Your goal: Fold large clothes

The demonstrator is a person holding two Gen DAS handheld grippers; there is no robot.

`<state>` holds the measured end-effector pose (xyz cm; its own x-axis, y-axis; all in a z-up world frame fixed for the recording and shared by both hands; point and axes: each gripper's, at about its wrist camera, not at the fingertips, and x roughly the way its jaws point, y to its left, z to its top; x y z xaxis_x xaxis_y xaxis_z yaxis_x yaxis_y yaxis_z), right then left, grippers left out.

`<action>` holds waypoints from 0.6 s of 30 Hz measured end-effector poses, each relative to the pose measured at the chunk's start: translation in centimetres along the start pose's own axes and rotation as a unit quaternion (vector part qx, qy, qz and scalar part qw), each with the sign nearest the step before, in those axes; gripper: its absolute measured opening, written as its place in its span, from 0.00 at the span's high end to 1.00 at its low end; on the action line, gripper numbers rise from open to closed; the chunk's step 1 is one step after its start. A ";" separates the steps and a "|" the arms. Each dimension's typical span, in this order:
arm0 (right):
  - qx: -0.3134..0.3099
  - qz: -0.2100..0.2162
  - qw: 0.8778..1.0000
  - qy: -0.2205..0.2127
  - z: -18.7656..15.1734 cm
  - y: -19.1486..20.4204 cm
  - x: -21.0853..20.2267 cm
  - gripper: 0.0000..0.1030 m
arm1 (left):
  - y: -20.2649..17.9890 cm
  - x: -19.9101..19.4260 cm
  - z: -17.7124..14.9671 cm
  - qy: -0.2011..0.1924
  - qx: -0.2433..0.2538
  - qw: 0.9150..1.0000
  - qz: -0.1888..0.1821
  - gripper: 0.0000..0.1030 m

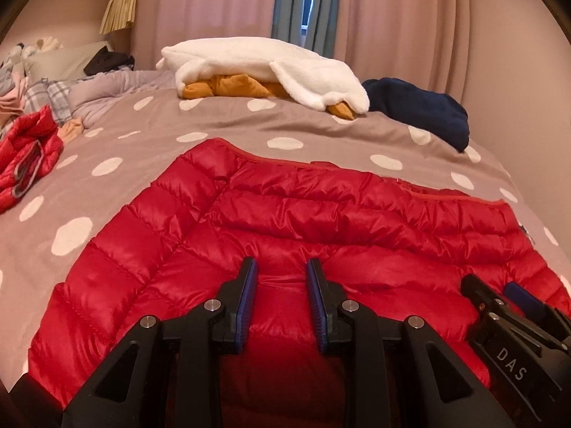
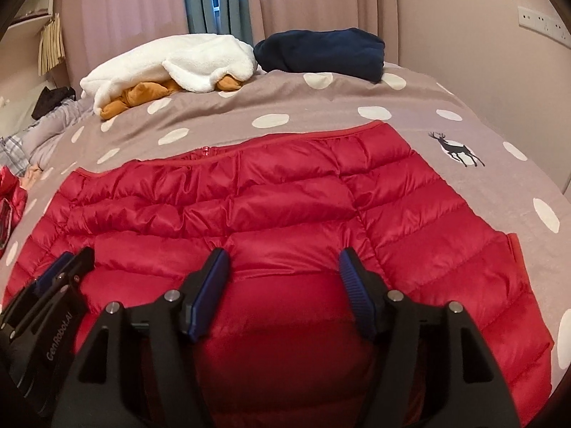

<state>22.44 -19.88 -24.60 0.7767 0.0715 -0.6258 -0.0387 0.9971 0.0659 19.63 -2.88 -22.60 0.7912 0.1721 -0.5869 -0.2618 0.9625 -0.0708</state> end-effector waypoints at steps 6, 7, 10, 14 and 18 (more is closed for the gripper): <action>-0.008 -0.012 1.000 -0.001 -0.1 0.3 0.0 0.33 | -0.2 0.0 0.0 0.000 0.004 1.000 0.005 0.73; -0.009 -0.013 1.000 -0.002 -0.1 0.2 0.0 0.33 | -0.2 0.0 0.0 0.000 0.004 1.000 0.005 0.73; -0.011 -0.016 1.000 -0.007 -0.2 0.4 -0.1 0.32 | -0.2 0.1 0.0 0.001 0.003 1.000 0.005 0.71; -0.012 -0.020 1.000 -0.009 -0.3 0.5 -0.2 0.31 | -0.2 0.1 0.0 0.002 0.002 1.000 0.005 0.70; -0.013 -0.021 1.000 -0.010 -0.3 0.5 -0.2 0.31 | -0.1 0.1 0.1 0.002 0.002 1.000 0.005 0.70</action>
<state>22.09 -19.40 -24.63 0.7898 0.0292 -0.6126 -0.0217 0.9996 0.0197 19.81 -2.97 -22.63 0.7859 0.1816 -0.5912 -0.2684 0.9613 -0.0615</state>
